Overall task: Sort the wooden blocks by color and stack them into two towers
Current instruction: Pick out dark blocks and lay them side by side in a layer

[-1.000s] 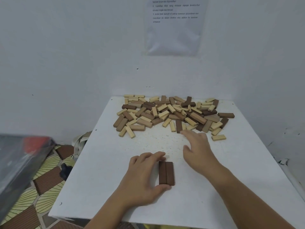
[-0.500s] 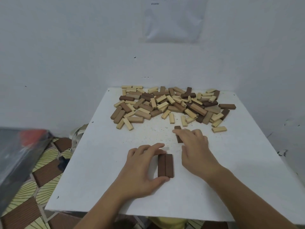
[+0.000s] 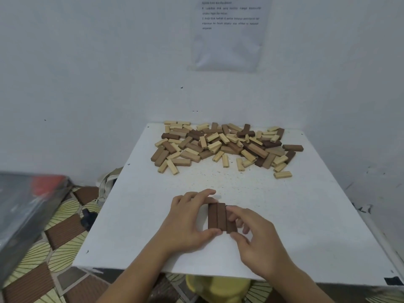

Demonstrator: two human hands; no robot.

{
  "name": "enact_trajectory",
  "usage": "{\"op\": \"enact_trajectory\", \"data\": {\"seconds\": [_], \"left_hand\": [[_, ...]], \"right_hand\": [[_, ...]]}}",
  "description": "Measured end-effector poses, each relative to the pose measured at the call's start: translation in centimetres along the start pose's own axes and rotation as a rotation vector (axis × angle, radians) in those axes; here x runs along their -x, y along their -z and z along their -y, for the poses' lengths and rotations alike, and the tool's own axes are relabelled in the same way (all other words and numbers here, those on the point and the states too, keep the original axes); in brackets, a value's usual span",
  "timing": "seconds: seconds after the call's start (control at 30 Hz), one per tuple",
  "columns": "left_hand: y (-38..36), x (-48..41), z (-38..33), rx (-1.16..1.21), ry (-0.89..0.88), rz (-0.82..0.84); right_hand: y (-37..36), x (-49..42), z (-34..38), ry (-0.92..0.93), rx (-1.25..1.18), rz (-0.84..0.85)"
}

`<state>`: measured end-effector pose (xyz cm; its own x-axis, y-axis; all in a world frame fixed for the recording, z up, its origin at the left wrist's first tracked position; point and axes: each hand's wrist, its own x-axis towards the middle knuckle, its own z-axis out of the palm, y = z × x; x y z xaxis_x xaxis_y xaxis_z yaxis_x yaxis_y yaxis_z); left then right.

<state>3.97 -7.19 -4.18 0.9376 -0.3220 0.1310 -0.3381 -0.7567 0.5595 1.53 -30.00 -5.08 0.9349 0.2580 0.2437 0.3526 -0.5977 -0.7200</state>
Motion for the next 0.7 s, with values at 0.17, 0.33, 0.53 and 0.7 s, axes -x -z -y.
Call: {"op": "enact_trajectory", "data": {"seconds": [0.17,0.33,0.53,0.7], "left_hand": [[0.1,-0.1,0.0,0.012,-0.003,0.009],[0.0,0.0,0.1,0.015,-0.001,0.011],[0.1,0.1,0.1,0.042,0.001,-0.006],[0.1,0.1,0.0,0.093,0.046,-0.016]], "right_hand": [[1.7,-1.4,-0.6,-0.089,0.018,0.175],[1.8,-3.2,-0.6,-0.115,0.048,0.289],[1.9,-3.9,-0.4,-0.121,0.044,0.313],[1.8,-4.2,0.1,-0.126,0.059,0.289]]}}
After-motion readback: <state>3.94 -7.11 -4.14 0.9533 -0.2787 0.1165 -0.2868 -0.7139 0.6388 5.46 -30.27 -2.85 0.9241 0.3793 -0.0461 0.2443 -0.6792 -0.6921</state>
